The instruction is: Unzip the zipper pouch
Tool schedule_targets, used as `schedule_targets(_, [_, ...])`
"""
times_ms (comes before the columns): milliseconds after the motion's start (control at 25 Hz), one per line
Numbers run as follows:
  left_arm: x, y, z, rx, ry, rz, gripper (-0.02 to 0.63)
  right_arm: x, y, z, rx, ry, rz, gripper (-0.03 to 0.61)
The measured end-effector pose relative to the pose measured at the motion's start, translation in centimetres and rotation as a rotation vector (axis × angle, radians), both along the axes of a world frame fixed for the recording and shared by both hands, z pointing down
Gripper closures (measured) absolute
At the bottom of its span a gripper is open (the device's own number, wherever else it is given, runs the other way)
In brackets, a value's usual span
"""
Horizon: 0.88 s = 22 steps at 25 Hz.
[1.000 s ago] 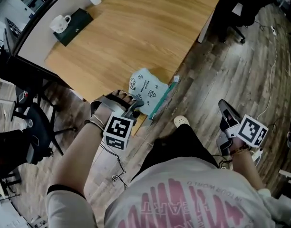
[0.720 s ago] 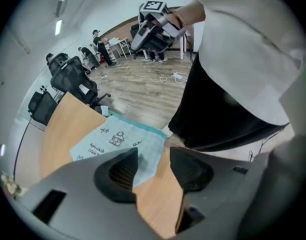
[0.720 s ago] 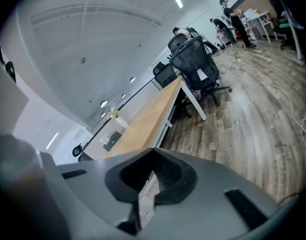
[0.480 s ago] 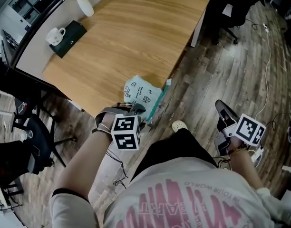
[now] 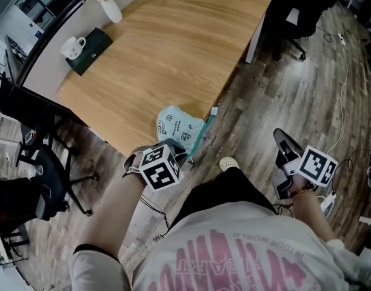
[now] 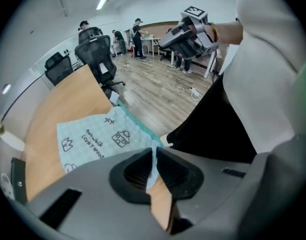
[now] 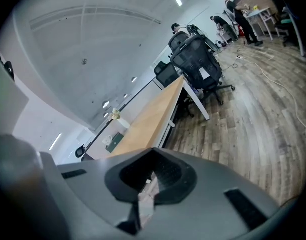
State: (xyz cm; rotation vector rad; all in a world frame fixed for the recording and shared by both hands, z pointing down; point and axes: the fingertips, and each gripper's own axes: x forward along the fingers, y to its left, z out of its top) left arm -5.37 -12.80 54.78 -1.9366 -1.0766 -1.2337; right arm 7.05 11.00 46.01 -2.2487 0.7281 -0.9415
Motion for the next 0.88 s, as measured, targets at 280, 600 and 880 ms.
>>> schedule_targets(280, [1.7, 0.1, -2.2, -0.201, 0.011, -0.23, 0.595, 1.5, -0.7, -0.8, 0.016, 0.006, -0.034, 0.581])
schedule_targets(600, [5.1, -0.9, -8.3, -0.717, 0.031, -0.643, 0.597, 3.7, -4.8, -2.2, 0.044, 0.017, -0.148, 0.581])
schedule_targets(880, [7.1, -3.2, -12.3, -0.996, 0.164, -0.878, 0.598, 4.8, -10.2, -3.3, 0.087, 0.014, -0.322, 0.581])
